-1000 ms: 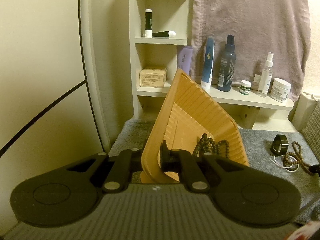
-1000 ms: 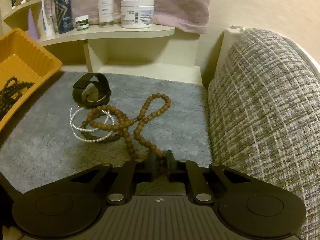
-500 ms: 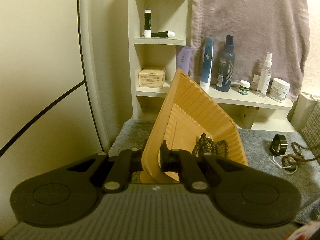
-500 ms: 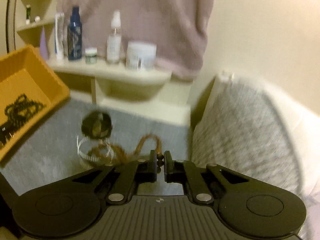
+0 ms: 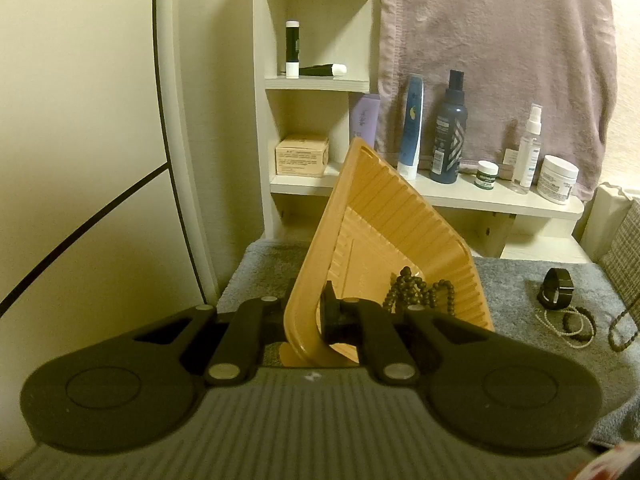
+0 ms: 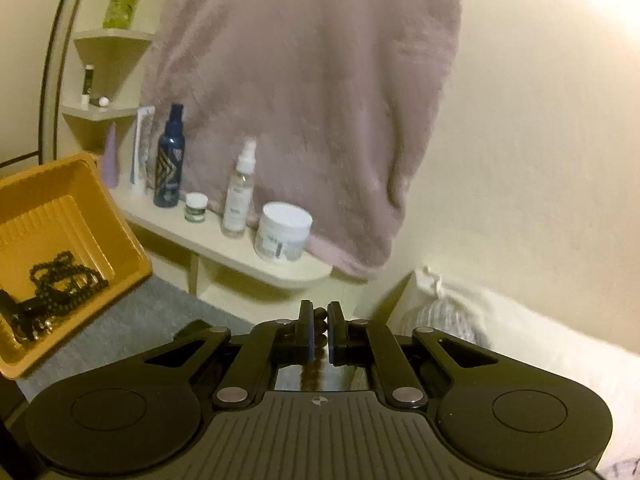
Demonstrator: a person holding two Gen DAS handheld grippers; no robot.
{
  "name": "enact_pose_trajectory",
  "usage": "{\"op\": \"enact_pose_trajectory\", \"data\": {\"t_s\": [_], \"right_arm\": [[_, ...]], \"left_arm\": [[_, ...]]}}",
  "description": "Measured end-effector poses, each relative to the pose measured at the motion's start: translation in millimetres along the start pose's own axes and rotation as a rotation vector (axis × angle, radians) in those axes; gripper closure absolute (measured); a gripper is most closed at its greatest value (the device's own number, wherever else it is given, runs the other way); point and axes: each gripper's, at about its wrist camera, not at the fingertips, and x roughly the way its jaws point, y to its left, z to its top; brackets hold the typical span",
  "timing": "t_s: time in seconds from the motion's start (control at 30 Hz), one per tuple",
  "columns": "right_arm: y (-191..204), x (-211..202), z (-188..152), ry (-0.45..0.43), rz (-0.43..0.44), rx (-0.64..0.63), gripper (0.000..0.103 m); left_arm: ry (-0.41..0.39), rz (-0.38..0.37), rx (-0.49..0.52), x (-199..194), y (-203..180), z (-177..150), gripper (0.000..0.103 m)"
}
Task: Organize jewelry
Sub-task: 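Lift the brown bead necklace high with the right tool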
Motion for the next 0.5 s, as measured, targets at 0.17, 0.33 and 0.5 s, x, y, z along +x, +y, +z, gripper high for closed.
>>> {"op": "enact_pose_trajectory", "data": {"t_s": [0.17, 0.33, 0.5], "right_arm": [[10, -11, 17, -0.043, 0.044, -0.051, 0.097], [27, -26, 44, -0.111, 0.127, -0.097, 0.097], [48, -36, 79, -0.185, 0.238, -0.169, 0.097]], "left_arm": [[0.002, -0.001, 0.000, 0, 0, 1, 0.095], [0.001, -0.001, 0.000, -1, 0, 1, 0.095], [0.003, -0.003, 0.001, -1, 0, 1, 0.095]]}}
